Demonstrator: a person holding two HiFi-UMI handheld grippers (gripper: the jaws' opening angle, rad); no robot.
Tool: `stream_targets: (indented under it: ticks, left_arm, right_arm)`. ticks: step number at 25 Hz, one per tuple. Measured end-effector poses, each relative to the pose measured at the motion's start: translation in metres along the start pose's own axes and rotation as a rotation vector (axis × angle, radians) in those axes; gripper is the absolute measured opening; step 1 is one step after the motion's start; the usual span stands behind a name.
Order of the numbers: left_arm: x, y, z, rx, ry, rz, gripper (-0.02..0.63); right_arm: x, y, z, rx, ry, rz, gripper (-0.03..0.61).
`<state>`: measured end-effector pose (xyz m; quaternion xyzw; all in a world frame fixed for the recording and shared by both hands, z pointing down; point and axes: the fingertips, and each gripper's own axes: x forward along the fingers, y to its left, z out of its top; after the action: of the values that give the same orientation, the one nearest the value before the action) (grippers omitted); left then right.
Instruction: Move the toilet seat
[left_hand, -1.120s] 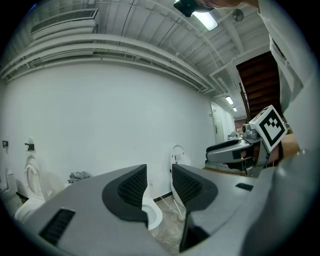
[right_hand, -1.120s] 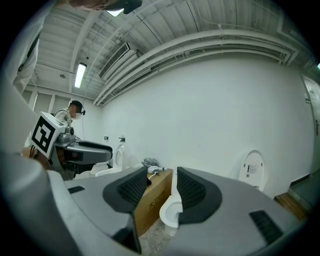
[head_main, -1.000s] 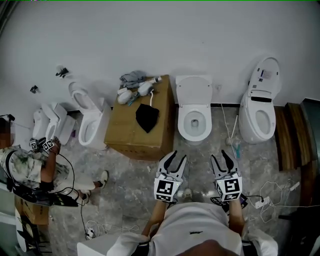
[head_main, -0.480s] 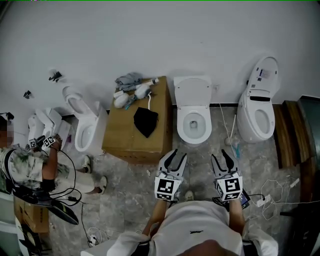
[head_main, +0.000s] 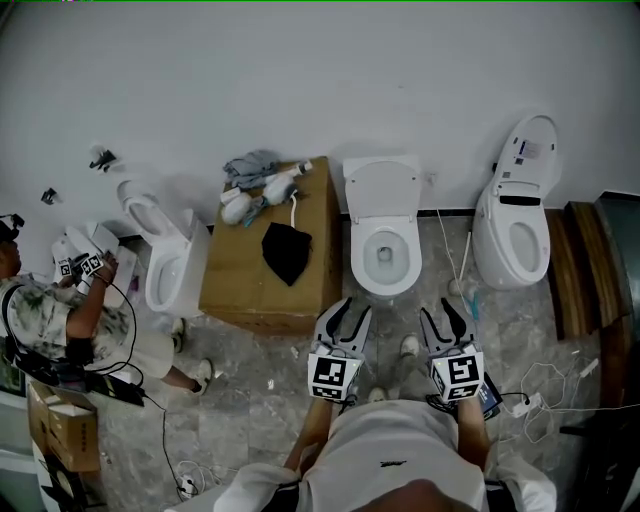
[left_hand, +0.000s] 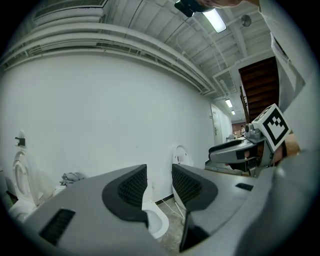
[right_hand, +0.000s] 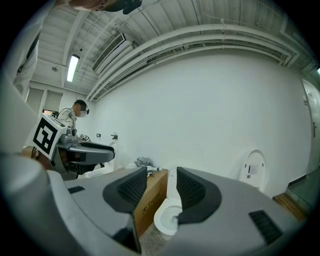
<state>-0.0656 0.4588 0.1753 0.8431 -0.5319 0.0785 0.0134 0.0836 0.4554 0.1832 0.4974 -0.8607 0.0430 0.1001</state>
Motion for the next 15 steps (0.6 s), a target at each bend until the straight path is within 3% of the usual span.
stream_targets:
  ticks: [15]
  left_arm:
    - [0.103,0.025,0.002,-0.011,0.016,0.069,0.166]
  right_arm:
    - [0.088,-0.077,0.004,0.009,0.006,0.064,0.199]
